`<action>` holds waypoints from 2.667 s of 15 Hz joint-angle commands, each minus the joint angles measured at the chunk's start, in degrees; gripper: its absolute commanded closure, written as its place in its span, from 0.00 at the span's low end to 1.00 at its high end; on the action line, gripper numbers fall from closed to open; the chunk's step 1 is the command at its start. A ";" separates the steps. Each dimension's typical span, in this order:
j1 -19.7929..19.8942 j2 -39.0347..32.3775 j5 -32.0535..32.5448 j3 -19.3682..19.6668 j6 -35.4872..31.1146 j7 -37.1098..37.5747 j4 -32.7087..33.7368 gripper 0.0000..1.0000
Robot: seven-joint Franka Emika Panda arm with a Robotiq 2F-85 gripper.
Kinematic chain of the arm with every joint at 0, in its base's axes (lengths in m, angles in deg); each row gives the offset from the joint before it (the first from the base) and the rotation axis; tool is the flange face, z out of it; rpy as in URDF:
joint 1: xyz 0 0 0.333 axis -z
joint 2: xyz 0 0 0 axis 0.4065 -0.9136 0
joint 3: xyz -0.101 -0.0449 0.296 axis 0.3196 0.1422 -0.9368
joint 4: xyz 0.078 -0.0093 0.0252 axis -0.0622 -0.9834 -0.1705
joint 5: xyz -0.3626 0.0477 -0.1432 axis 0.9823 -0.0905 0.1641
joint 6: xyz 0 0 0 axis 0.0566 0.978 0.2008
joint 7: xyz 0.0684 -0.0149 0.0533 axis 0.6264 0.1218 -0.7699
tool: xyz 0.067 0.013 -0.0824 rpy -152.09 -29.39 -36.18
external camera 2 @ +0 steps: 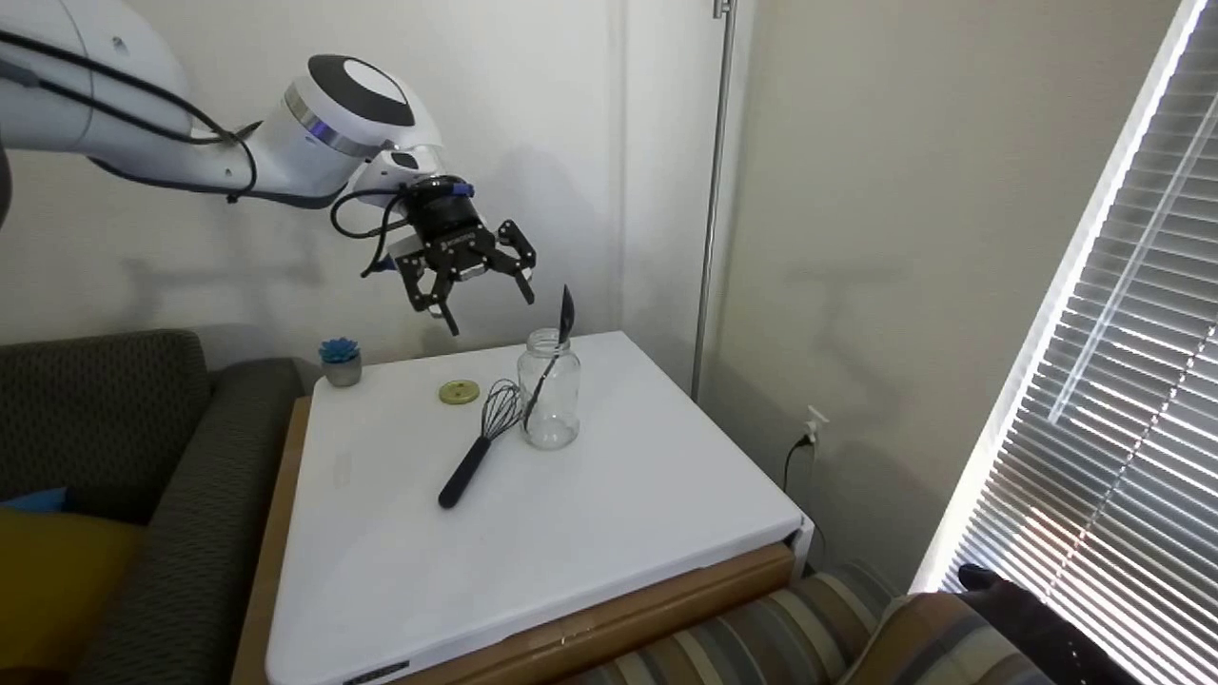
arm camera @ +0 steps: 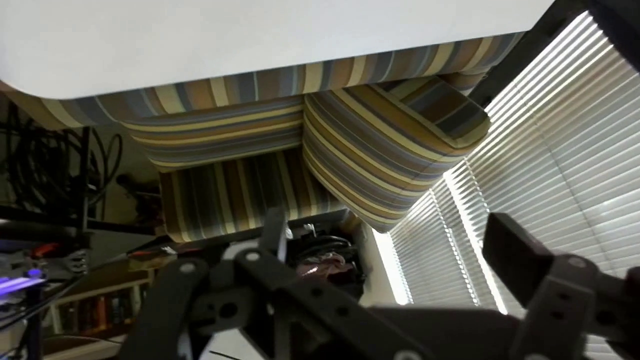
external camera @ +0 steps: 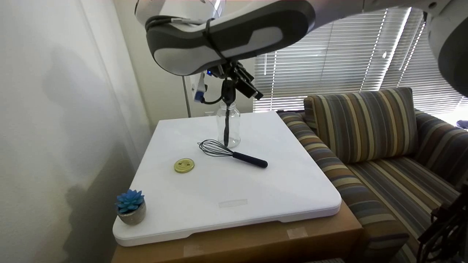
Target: Put the spatula and whisk inside the glass jar
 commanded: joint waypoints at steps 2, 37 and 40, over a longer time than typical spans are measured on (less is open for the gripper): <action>0.56 0.03 -2.85 -0.58 0.04 4.78 0.00 0.00; 1.33 -3.69 -6.99 -4.74 -23.78 7.01 0.33 0.00; 2.99 -4.35 -9.13 -6.28 -31.11 5.56 0.29 0.00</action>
